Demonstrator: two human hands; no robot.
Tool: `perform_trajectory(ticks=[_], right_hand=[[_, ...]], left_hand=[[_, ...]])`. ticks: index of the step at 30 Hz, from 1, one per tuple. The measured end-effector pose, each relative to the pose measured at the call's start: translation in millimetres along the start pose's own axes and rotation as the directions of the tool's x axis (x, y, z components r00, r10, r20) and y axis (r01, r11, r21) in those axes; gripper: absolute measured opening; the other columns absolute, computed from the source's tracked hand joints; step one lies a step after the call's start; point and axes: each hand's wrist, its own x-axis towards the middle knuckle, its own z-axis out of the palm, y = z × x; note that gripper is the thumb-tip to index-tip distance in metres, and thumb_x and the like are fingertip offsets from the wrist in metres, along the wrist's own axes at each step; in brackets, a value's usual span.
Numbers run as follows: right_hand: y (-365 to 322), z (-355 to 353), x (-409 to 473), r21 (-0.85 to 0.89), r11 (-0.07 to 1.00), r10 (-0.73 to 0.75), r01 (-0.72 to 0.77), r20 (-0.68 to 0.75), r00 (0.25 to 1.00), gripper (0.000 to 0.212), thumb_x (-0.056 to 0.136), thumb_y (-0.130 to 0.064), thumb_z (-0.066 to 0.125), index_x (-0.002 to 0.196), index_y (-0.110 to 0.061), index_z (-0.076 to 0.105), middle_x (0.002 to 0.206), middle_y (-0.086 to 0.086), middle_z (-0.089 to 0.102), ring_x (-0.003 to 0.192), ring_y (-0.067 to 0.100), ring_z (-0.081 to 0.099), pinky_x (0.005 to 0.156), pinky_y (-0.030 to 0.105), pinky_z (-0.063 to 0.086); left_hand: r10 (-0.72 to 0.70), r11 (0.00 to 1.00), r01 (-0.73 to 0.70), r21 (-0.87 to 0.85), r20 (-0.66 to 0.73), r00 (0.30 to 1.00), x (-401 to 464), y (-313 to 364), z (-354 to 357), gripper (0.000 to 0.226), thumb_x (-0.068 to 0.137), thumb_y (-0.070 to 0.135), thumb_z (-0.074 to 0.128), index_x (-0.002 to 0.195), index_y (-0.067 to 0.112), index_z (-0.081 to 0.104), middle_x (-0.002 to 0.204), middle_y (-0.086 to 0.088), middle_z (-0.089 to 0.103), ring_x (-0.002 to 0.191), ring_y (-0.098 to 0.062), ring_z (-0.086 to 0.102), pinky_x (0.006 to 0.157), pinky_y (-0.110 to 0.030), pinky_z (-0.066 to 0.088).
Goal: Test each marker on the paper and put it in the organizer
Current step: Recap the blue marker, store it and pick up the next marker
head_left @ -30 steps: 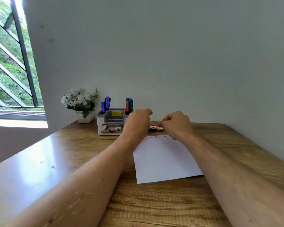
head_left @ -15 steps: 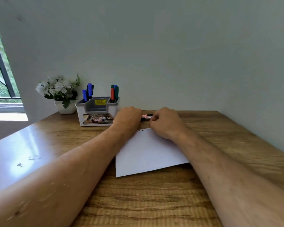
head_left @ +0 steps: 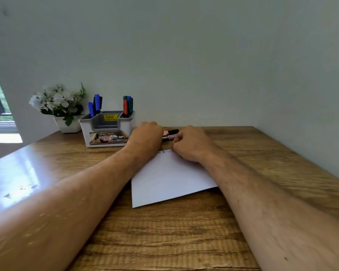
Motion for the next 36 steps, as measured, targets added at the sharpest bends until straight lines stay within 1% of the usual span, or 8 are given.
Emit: perform_trajectory(ticks=[5, 8, 11, 15, 21, 28, 32, 36], right_hand=[[4, 2, 2, 0.04, 0.999, 0.007, -0.007, -0.017, 1.0, 0.017, 0.08, -0.014, 0.058, 0.077, -0.02, 0.074, 0.081, 0.002, 0.07, 0.078, 0.02, 0.065, 0.064, 0.023, 0.046], [6, 2, 4, 0.117, 0.993, 0.022, -0.014, -0.071, 0.997, 0.019, 0.084, -0.016, 0.058, 0.087, -0.019, 0.077, 0.085, 0.002, 0.072, 0.08, 0.019, 0.067, 0.067, 0.024, 0.05], [7, 1, 7, 0.259, 0.966, 0.048, -0.01, -0.143, 0.989, 0.014, 0.087, -0.017, 0.061, 0.089, -0.024, 0.073, 0.082, -0.004, 0.069, 0.071, 0.015, 0.064, 0.057, 0.023, 0.045], [2, 0, 8, 0.432, 0.902, 0.098, 0.01, -0.228, 0.969, 0.022, 0.095, -0.025, 0.057, 0.113, -0.021, 0.07, 0.095, 0.0, 0.073, 0.067, 0.018, 0.07, 0.046, 0.022, 0.044], [-3, -7, 6, 0.672, 0.74, 0.139, 0.027, -0.192, 0.972, 0.026, 0.098, -0.036, 0.061, 0.109, -0.014, 0.071, 0.085, 0.002, 0.074, 0.051, 0.015, 0.068, 0.038, 0.023, 0.045], [-3, -13, 8, 0.898, 0.44, 0.216, -0.019, -0.085, 0.973, 0.019, 0.098, -0.029, 0.061, 0.103, -0.012, 0.069, 0.091, 0.005, 0.077, 0.066, 0.021, 0.074, 0.051, 0.031, 0.057], [-1, -18, 9, 0.97, 0.241, 0.181, -0.025, -0.02, 0.983, 0.018, 0.094, -0.023, 0.059, 0.098, -0.007, 0.066, 0.084, 0.008, 0.078, 0.077, 0.027, 0.075, 0.062, 0.038, 0.06], [-5, -18, 4, 0.97, 0.188, 0.095, -0.156, 0.14, 0.986, 0.016, 0.089, -0.02, 0.05, 0.092, -0.009, 0.062, 0.064, 0.007, 0.066, 0.052, 0.023, 0.063, 0.05, 0.032, 0.054]], left_hand=[[-0.046, 0.995, 0.042, -0.092, -0.044, 0.998, -6, 3, -11, 0.024, 0.093, 0.02, 0.055, 0.109, 0.012, 0.07, 0.105, -0.011, 0.062, 0.093, -0.032, 0.063, 0.08, -0.043, 0.053], [-0.109, 0.959, 0.074, -0.273, -0.115, 0.987, -11, 0, -26, 0.023, 0.09, 0.024, 0.059, 0.107, 0.017, 0.074, 0.1, -0.006, 0.067, 0.088, -0.025, 0.063, 0.073, -0.035, 0.05], [-0.241, 0.857, 0.138, -0.497, -0.149, 0.959, -20, -4, -36, 0.019, 0.087, 0.026, 0.066, 0.103, 0.023, 0.075, 0.09, 0.004, 0.072, 0.081, -0.013, 0.064, 0.069, -0.029, 0.052], [-0.336, 0.677, 0.164, -0.717, -0.103, 0.936, -24, -5, -43, 0.015, 0.084, 0.027, 0.074, 0.098, 0.024, 0.076, 0.074, 0.016, 0.067, 0.071, -0.002, 0.064, 0.057, -0.013, 0.044], [-0.329, 0.592, 0.117, -0.798, -0.107, 0.938, -26, 5, -46, 0.014, 0.076, 0.031, 0.08, 0.088, 0.025, 0.075, 0.068, 0.011, 0.069, 0.063, 0.001, 0.066, 0.055, -0.008, 0.048], [-0.259, 0.558, 0.003, -0.83, -0.17, 0.951, -27, 8, -44, 0.023, 0.067, 0.037, 0.088, 0.079, 0.032, 0.069, 0.063, 0.009, 0.067, 0.06, 0.004, 0.063, 0.051, -0.005, 0.047], [-0.185, 0.439, -0.054, -0.897, -0.149, 0.971, -29, 10, -48, 0.026, 0.064, 0.049, 0.082, 0.079, 0.029, 0.072, 0.066, 0.011, 0.071, 0.059, -0.001, 0.066, 0.055, -0.01, 0.05], [-0.357, 0.273, -0.062, -0.96, -0.161, 0.92, -28, 8, -50, 0.02, 0.086, 0.04, 0.07, 0.081, 0.02, 0.073, 0.064, 0.004, 0.069, 0.06, -0.006, 0.064, 0.058, -0.022, 0.056]])
